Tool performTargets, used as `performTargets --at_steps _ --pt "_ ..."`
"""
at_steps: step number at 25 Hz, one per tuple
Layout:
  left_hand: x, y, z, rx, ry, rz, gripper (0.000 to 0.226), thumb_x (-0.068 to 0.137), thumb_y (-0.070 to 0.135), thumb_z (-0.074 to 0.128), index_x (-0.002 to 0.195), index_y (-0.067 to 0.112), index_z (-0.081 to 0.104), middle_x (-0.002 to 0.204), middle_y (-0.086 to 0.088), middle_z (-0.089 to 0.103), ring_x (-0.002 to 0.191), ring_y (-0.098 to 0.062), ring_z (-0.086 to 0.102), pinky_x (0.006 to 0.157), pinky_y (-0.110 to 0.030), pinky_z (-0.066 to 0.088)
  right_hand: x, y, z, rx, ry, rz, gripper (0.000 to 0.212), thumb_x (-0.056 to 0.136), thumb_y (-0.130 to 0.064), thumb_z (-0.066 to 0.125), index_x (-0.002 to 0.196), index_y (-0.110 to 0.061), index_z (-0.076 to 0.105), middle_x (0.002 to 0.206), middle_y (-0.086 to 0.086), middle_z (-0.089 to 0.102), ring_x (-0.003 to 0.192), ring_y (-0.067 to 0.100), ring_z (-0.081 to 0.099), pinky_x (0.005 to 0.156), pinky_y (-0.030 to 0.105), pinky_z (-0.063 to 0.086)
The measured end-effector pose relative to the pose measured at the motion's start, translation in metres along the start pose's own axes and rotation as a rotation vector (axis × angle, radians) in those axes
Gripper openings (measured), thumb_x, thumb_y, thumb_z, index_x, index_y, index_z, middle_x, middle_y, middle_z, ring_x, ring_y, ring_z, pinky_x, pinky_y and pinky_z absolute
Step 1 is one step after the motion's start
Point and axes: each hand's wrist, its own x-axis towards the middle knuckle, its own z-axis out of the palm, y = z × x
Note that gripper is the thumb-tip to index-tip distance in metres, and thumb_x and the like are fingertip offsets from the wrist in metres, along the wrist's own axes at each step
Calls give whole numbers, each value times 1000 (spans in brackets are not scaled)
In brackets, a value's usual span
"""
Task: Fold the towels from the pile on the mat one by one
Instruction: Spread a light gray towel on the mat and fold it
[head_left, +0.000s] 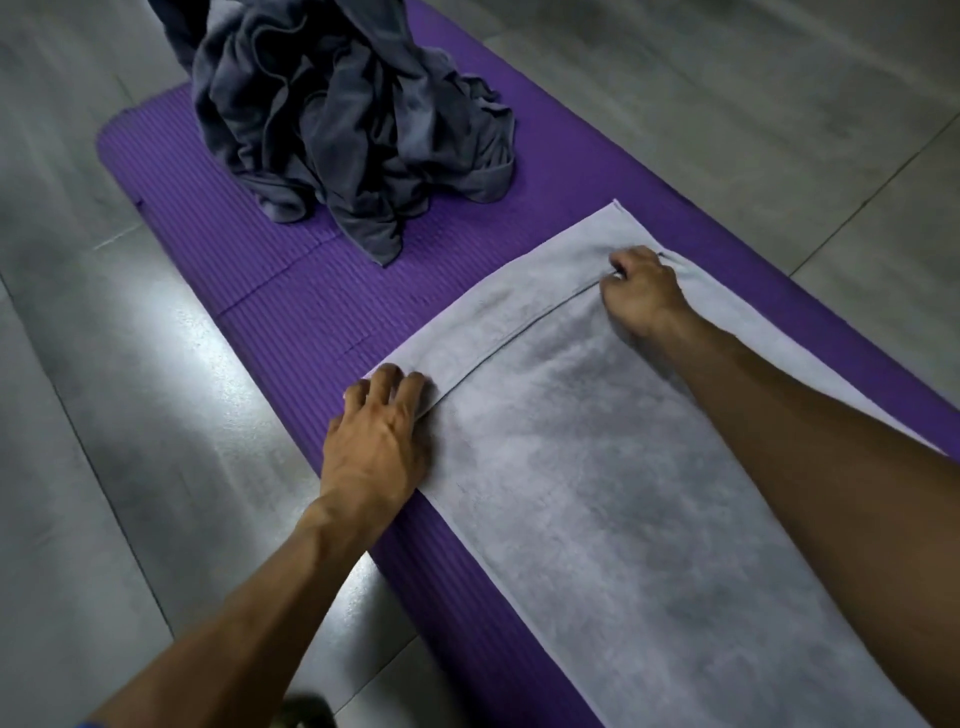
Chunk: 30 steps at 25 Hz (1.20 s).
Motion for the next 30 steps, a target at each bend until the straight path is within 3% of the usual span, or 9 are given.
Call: performTargets --at_steps 4,9,11,14,17,21,24,27,30 --pt "0 -1 4 153 -171 55 75 95 30 55 153 34 8 161 -1 -1 146 -27 9 104 -45 41 30 0 -11 259 51 260 54 81 -25 49 134 -23 55 145 10 40 119 29 55 103 32 44" --pt "0 -4 7 324 -284 129 77 102 38 37 147 39 -25 153 2 -35 146 -33 -22 112 -64 -6 52 24 -6 350 28 319 63 72 -16 56 135 -20 54 145 7 36 111 27 59 97 42 52" --pt "-1 -3 8 353 -305 167 76 102 44 33 142 43 -32 153 -1 -36 144 -38 -22 114 -64 -6 44 23 -13 453 92 329 69 65 -14 59 134 -21 55 140 10 46 107 26 61 94 36 52" --pt "9 -1 5 283 -351 168 79 99 46 37 134 52 -35 158 -5 -28 145 -44 -14 116 -60 10 -20 16 3 334 253 -3 55 79 -8 59 134 -13 55 142 14 45 124 31 51 102 33 41" --pt "15 1 0 334 -436 191 95 87 57 50 130 59 -35 156 -7 -32 144 -47 -14 114 -62 13 -112 42 41 -47 293 -320 51 92 -28 50 141 -18 50 154 12 37 140 33 34 114 46 32" --pt "28 12 -16 383 -536 154 85 82 67 53 140 64 -9 159 -10 -19 145 -45 -9 112 -67 7 -199 82 53 -204 337 -122 55 98 -37 39 149 -16 39 159 12 27 148 34 20 119 51 22" --pt "4 51 -2 294 -82 473 65 90 59 43 148 32 34 158 -14 25 141 -43 28 107 -62 30 -294 90 69 -307 285 -136 56 98 -38 41 151 -17 37 161 7 24 148 31 21 118 52 23" --pt "-63 88 40 295 -132 827 66 88 48 39 148 22 38 156 -14 31 138 -37 37 103 -51 41 -390 123 77 -354 286 -83 57 94 -40 47 148 -21 43 159 4 30 146 29 29 110 52 34" --pt "-103 126 55 259 -197 656 62 81 42 39 131 11 59 142 -18 50 122 -41 55 86 -51 55 -440 171 53 -268 390 172 56 94 -38 45 145 -15 46 157 6 33 144 29 32 114 50 30"
